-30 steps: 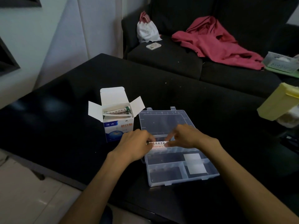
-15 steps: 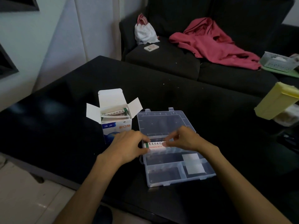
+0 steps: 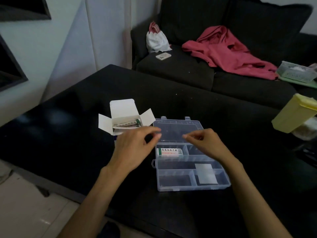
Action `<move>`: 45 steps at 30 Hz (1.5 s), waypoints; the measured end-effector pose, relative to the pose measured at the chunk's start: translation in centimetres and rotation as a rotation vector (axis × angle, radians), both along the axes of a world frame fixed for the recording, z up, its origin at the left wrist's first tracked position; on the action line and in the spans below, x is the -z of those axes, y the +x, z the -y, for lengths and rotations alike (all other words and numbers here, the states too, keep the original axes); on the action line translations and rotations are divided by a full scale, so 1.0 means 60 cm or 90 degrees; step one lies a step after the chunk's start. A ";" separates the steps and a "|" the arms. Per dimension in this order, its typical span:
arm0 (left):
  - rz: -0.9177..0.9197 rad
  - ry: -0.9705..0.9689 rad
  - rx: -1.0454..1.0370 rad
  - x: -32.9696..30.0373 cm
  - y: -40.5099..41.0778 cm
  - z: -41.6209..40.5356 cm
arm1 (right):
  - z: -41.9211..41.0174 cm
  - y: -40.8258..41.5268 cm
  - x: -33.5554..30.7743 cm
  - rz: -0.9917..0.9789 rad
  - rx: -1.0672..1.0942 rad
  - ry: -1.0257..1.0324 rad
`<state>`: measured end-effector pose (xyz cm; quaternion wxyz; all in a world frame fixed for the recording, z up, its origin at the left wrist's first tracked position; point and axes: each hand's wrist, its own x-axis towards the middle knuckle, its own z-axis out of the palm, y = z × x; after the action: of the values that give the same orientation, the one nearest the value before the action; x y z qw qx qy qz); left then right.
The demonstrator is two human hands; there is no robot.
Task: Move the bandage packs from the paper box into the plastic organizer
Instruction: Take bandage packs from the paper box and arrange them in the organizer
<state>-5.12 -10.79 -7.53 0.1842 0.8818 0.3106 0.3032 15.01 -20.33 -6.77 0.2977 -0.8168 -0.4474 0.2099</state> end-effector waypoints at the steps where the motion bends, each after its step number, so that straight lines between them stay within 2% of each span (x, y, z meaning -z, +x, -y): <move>1: 0.079 0.046 -0.035 -0.005 -0.007 0.001 | 0.003 -0.011 -0.006 -0.012 0.023 0.051; 4: 0.233 0.169 -0.142 -0.013 -0.031 -0.004 | -0.006 -0.057 -0.018 0.006 0.038 0.187; 7: 0.259 0.205 -0.282 -0.019 -0.060 -0.010 | -0.037 -0.112 -0.023 0.105 0.015 0.267; 9: 0.260 0.076 -0.371 -0.020 -0.070 -0.019 | -0.062 -0.143 -0.026 0.171 -0.039 0.314; 11: 0.279 -0.185 -0.410 -0.004 -0.079 -0.042 | -0.088 -0.169 -0.022 0.223 -0.121 0.312; 13: 0.343 -0.428 -0.364 0.013 -0.084 -0.062 | -0.106 -0.185 -0.011 0.243 -0.164 0.263; 15: 0.375 -0.559 -0.312 0.020 -0.088 -0.070 | -0.116 -0.195 0.003 0.227 -0.158 0.216; 17: 0.401 -0.613 -0.272 0.017 -0.090 -0.072 | -0.117 -0.198 0.012 0.216 -0.119 0.203; 21: 0.346 -0.582 -0.254 0.005 -0.102 -0.078 | -0.116 -0.191 -0.006 0.142 -0.118 0.204; 24: 0.292 -0.561 -0.223 -0.004 -0.112 -0.072 | -0.113 -0.187 -0.024 0.174 -0.166 0.110; 27: 0.282 -0.560 -0.190 -0.014 -0.111 -0.064 | -0.110 -0.191 -0.025 0.216 -0.134 0.083; 30: 0.253 -0.560 -0.161 -0.024 -0.106 -0.063 | -0.110 -0.194 -0.013 0.279 -0.082 0.111; 34: 0.237 -0.552 -0.150 -0.028 -0.107 -0.066 | -0.113 -0.185 0.006 0.319 -0.091 0.166; 41: 0.293 -0.514 -0.213 -0.010 -0.111 -0.071 | -0.118 -0.177 0.017 0.384 -0.118 0.291; 43: 0.301 -0.494 -0.251 0.001 -0.110 -0.077 | -0.117 -0.179 0.008 0.303 -0.082 0.323; 45: 0.306 -0.488 -0.281 0.007 -0.109 -0.081 | -0.113 -0.183 -0.011 0.083 -0.039 0.349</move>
<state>-11.66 -5.94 -7.96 0.4928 0.5693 0.5276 0.3932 4.03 -13.55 -6.11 0.4715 -0.7036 -0.5303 0.0367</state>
